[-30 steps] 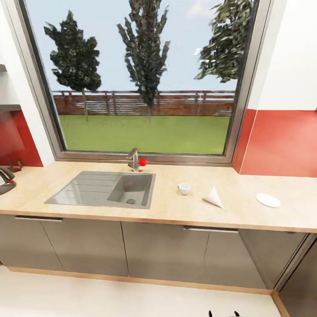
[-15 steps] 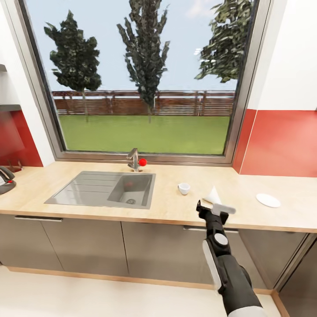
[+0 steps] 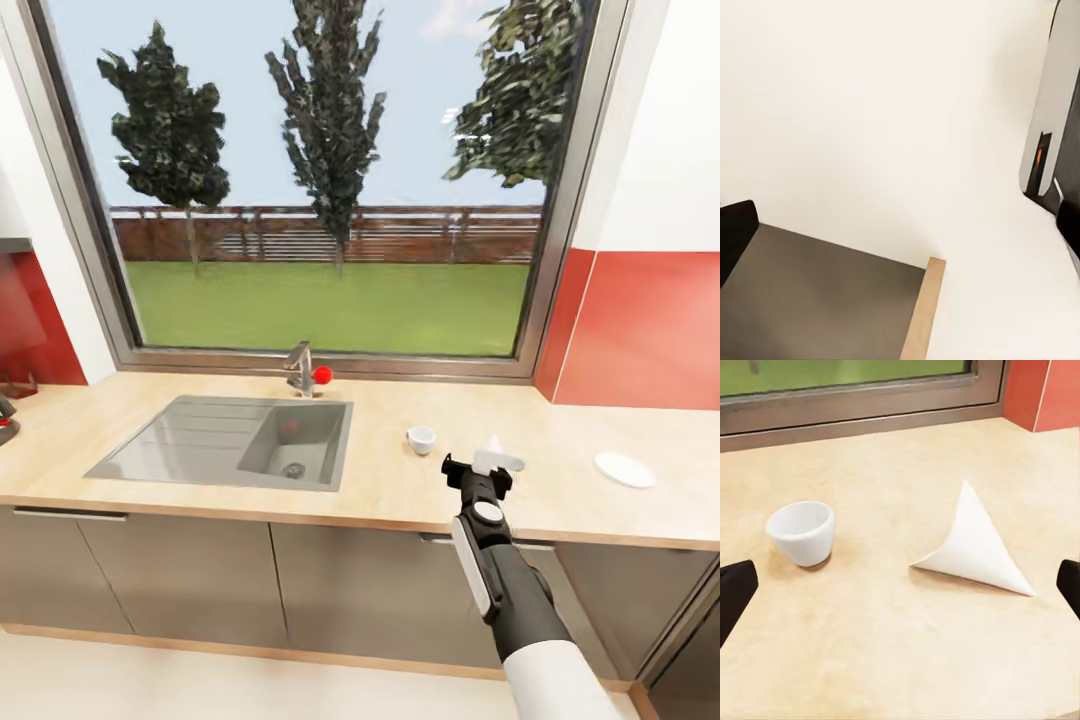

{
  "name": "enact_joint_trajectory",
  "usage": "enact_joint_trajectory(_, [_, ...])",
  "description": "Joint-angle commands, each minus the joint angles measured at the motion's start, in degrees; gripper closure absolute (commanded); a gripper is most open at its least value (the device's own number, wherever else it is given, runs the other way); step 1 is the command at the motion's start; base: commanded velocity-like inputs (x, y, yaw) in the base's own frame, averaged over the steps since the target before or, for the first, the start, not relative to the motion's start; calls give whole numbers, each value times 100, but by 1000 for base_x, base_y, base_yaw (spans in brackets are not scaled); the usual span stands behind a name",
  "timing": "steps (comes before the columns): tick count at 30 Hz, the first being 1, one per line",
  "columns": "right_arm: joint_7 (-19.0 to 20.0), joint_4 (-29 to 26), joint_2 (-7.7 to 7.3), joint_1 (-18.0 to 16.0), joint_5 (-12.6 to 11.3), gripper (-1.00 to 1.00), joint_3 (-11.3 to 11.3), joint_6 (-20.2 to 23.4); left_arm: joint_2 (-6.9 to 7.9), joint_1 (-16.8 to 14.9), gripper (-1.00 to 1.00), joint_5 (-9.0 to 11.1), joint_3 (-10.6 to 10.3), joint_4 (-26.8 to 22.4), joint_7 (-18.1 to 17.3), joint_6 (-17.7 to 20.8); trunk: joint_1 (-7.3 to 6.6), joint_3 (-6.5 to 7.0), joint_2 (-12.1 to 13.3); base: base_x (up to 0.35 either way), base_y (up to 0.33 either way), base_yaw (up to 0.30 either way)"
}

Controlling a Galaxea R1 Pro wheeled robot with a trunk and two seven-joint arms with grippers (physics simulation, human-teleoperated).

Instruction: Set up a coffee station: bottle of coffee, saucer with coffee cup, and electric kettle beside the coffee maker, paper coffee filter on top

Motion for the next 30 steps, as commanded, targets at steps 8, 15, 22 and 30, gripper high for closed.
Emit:
enact_joint_trajectory(8, [-27,129,-26,-3,12,-100,-13,38,-8,119,-100,12,14,3,15,-29,7,-11,-11,331,0,0])
enact_joint_trajectory(15, [-23,132,-45,6,6,-100,-15,47,-16,154,-100,17,14,2,13,-22,7,-11,-11,193,0,0])
enact_joint_trajectory(22, [-27,132,-46,7,12,-100,-15,47,-16,155,-100,17,14,2,14,-16,7,-11,-11,23,0,0])
enact_joint_trajectory(30, [-27,139,-46,23,13,-100,-15,47,-31,210,-100,17,22,3,18,-24,7,3,-11,183,0,-77])
